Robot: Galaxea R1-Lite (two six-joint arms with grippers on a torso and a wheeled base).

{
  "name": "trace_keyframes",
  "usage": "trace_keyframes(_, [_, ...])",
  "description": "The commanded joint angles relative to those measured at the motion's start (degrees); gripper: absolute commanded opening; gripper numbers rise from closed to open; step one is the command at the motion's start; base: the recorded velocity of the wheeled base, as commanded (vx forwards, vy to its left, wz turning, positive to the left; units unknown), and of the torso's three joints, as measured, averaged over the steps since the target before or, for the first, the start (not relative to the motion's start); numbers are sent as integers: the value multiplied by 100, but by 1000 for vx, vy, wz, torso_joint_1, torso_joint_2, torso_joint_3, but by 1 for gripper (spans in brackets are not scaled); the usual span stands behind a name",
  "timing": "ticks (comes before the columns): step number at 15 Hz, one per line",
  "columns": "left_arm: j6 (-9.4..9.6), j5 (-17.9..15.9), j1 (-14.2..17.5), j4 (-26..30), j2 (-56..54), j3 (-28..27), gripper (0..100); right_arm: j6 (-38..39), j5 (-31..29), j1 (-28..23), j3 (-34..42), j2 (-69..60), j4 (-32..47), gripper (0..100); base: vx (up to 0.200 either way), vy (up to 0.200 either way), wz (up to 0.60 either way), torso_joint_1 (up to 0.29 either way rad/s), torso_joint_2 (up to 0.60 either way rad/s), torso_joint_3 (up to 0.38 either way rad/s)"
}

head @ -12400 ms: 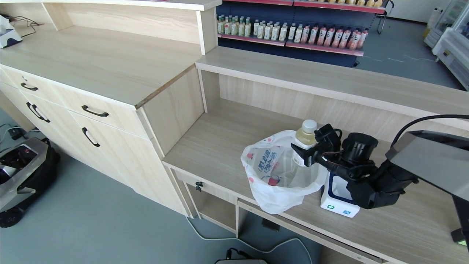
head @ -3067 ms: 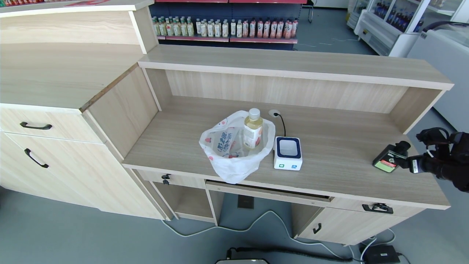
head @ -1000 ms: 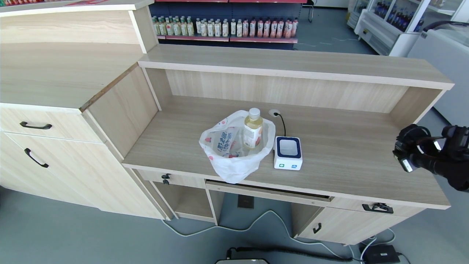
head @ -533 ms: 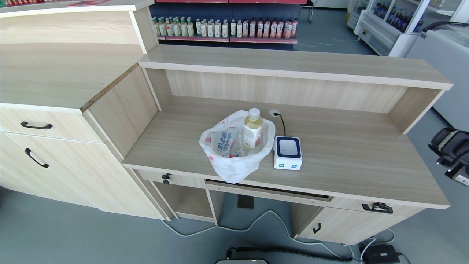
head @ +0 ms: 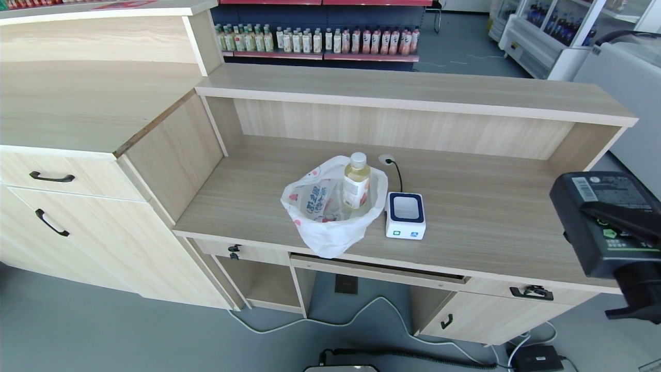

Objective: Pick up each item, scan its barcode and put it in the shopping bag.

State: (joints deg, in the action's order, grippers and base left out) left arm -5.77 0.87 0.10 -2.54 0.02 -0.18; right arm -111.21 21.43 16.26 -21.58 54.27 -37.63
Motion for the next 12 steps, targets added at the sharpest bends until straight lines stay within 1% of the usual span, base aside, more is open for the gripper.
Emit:
trace_keyframes(1, [-3,1,-1,-1,-2,1,100,30,160,457,-233,-207,459,0,0,0,0,0,0,0])
trace_keyframes(2, [-3,1,-1,-1,-2,1,100,30,177,615,-312,-215,652,0,0,0,0,0,0,0])
trace_keyframes(3, [-3,1,-1,-1,-2,1,100,30,160,879,-391,-233,968,0,0,0,0,0,0,0])
trace_keyframes(4, [-3,1,-1,-1,-2,1,100,21,177,993,-470,-294,1223,0,0,0,0,0,0,0])
trace_keyframes(6, [-3,1,-1,-1,-2,1,100,-5,256,1072,-637,-154,1302,0,0,0,0,0,0,0])
trace_keyframes(8, [-3,1,-1,-1,-2,1,100,-366,248,1459,-1033,312,1258,0,0,0,0,0,0,0])
trace_keyframes(9, [-3,1,-1,-1,-2,1,100,-480,248,1538,-1138,417,1258,0,0,0,0,0,0,0])
trace_keyframes(10, [-3,1,-1,-1,-2,1,100,-726,265,1740,-1288,567,1241,0,0,0,0,0,0,0])
trace_keyframes(12, [-3,1,-1,-1,-2,1,100,-990,318,2030,-1384,681,1250,0,0,0,0,0,0,0])
